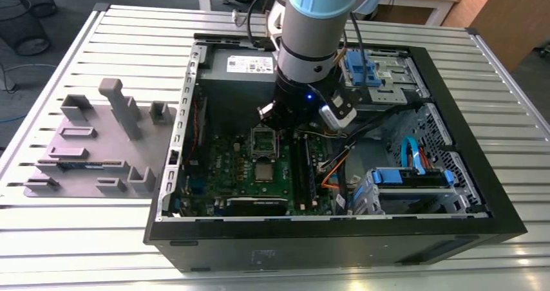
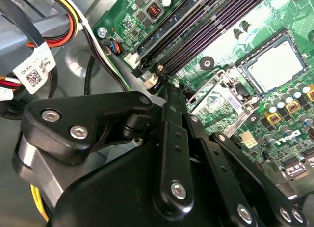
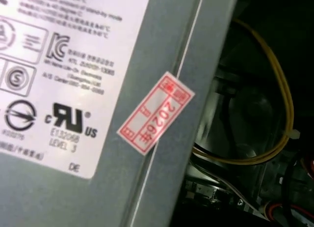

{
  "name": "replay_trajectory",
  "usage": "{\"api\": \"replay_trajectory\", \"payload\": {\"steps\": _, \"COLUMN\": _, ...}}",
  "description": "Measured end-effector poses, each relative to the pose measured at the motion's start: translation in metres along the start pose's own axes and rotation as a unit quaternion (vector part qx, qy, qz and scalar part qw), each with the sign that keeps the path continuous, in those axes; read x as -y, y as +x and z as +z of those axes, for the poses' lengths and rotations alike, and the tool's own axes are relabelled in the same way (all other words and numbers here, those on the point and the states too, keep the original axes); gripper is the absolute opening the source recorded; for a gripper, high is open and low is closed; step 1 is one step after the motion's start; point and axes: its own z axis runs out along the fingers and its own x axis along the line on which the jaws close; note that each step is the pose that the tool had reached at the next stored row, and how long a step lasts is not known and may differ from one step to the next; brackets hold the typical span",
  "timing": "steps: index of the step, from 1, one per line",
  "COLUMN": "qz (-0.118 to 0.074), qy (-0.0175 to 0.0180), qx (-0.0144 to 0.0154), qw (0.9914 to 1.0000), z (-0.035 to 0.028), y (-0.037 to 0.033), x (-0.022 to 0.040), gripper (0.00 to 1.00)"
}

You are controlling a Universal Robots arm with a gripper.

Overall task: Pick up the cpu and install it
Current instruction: 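Close the cpu cover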

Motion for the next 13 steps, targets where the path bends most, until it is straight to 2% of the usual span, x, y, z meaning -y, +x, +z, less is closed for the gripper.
{"api": "replay_trajectory", "payload": {"steps": 13, "qz": -0.001, "qy": -0.0001, "qx": 0.0000, "qw": 1.00000, "z": -0.0025, "y": 0.0009, "x": -0.0003, "gripper": 0.11}}
